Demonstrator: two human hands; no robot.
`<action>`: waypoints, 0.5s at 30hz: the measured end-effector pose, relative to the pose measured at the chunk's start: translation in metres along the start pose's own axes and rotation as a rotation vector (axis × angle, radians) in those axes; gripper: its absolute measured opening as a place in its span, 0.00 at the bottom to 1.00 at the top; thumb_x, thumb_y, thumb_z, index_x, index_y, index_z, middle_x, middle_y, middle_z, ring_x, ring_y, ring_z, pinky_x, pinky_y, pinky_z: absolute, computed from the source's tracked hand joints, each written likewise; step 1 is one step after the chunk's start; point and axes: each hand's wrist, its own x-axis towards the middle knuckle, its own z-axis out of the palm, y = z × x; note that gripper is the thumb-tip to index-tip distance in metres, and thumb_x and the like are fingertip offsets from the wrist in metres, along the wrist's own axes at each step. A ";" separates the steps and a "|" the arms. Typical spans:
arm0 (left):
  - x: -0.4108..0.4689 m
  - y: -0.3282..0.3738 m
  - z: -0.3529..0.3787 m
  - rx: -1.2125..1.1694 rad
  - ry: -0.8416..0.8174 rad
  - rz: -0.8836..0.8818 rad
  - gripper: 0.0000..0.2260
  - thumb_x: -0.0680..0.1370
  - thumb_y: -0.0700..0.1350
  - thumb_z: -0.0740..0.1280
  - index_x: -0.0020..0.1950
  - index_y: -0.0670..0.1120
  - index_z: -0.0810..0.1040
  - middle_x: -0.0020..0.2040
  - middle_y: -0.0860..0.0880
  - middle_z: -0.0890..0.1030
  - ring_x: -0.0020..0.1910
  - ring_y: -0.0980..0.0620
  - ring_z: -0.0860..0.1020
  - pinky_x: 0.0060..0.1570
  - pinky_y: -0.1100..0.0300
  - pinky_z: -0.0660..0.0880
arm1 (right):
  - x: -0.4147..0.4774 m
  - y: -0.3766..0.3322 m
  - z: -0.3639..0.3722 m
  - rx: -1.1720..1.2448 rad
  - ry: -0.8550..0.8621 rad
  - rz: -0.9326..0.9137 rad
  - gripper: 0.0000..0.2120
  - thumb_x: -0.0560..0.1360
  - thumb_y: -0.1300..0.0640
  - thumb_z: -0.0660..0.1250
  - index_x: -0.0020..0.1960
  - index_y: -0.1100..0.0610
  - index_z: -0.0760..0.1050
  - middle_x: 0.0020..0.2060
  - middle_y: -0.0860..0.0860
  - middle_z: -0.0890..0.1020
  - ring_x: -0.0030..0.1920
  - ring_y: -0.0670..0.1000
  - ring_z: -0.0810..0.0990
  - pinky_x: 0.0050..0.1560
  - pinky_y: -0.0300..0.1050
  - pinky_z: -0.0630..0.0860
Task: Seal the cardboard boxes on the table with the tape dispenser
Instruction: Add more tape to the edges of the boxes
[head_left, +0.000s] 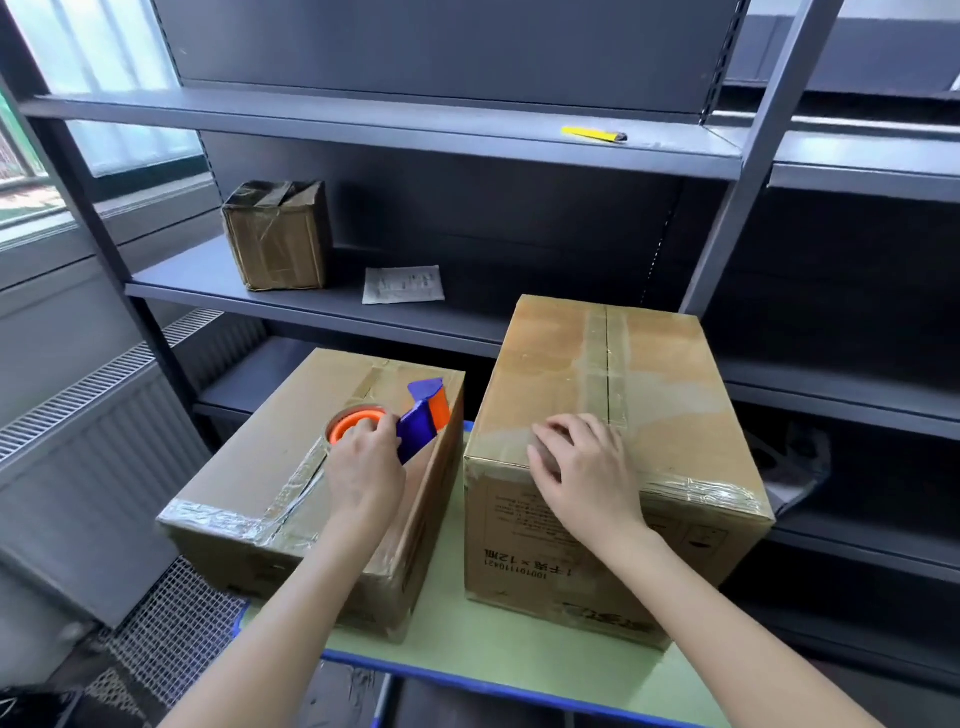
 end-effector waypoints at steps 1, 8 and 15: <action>-0.003 -0.005 0.003 0.049 -0.031 -0.002 0.11 0.76 0.37 0.64 0.58 0.42 0.77 0.47 0.42 0.79 0.44 0.40 0.76 0.34 0.55 0.64 | -0.001 0.000 0.001 -0.012 0.003 0.001 0.20 0.74 0.48 0.54 0.50 0.55 0.82 0.47 0.51 0.82 0.51 0.55 0.79 0.53 0.51 0.75; -0.017 -0.024 0.020 0.189 -0.163 -0.004 0.12 0.78 0.42 0.62 0.62 0.45 0.74 0.49 0.45 0.79 0.47 0.43 0.77 0.35 0.55 0.69 | -0.003 -0.002 0.003 -0.058 0.048 -0.017 0.18 0.75 0.52 0.55 0.49 0.56 0.82 0.45 0.51 0.83 0.45 0.53 0.80 0.49 0.49 0.76; -0.021 -0.033 0.029 0.194 -0.119 0.101 0.10 0.70 0.37 0.73 0.50 0.39 0.81 0.35 0.42 0.79 0.30 0.42 0.77 0.26 0.56 0.73 | -0.004 -0.002 0.003 -0.074 0.044 -0.024 0.18 0.75 0.53 0.55 0.50 0.56 0.82 0.45 0.52 0.84 0.45 0.53 0.81 0.47 0.48 0.77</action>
